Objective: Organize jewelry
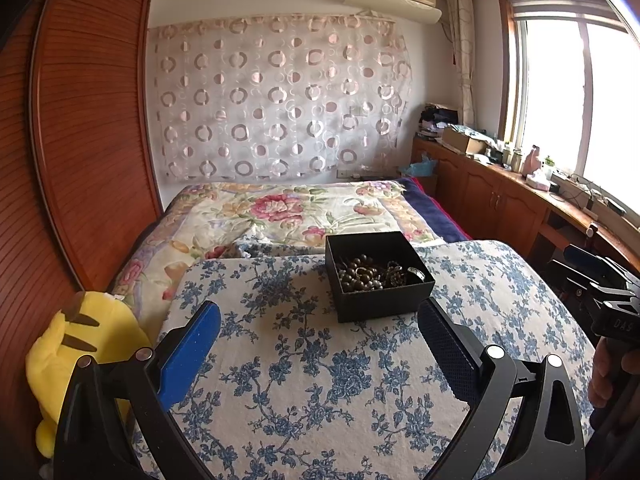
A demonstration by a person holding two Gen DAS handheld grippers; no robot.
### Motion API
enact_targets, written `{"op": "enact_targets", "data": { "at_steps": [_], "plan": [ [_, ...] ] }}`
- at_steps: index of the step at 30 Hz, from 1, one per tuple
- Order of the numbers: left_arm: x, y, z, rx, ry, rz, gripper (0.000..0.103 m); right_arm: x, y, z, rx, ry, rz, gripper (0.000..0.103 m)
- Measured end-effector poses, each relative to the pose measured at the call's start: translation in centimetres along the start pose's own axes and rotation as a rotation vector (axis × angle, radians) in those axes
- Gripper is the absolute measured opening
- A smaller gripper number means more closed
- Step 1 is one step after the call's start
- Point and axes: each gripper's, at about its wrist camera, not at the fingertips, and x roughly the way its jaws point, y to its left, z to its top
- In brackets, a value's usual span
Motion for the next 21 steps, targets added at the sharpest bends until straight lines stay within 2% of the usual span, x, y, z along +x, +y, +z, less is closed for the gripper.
{"op": "enact_targets", "data": {
  "at_steps": [21],
  "plan": [
    [-0.09,-0.07,-0.27,0.002,-0.003,0.004,0.095,-0.18,-0.01,-0.22,0.003,0.001,-0.001,0.100]
  ]
}}
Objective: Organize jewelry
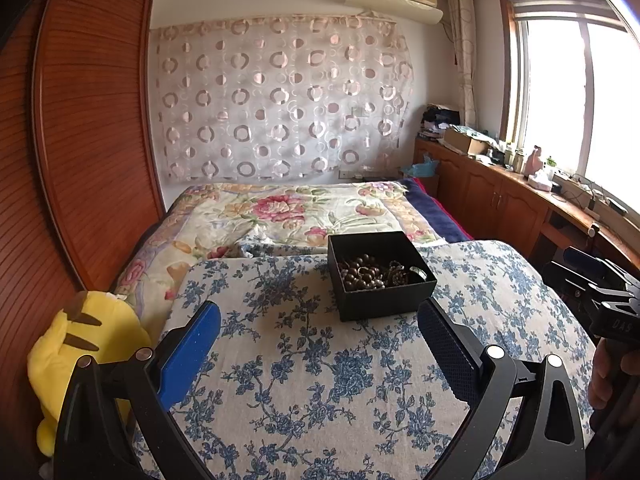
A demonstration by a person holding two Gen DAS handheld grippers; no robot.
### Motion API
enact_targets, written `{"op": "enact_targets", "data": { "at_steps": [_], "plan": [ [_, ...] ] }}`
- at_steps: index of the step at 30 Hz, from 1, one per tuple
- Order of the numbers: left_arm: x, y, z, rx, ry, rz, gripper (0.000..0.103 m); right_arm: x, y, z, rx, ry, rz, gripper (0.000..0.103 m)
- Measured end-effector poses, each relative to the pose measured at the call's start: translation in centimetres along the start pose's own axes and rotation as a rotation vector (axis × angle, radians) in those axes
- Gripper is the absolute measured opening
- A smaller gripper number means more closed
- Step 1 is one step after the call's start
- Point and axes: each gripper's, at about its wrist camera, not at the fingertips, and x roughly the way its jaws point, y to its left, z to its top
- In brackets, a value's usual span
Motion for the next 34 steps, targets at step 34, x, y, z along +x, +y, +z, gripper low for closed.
{"op": "enact_targets", "data": {
  "at_steps": [34],
  "plan": [
    [-0.40,0.09,0.21,0.001,-0.006,-0.002,0.095,0.00,-0.15,-0.10,0.000,-0.001,0.002,0.100]
  ]
}}
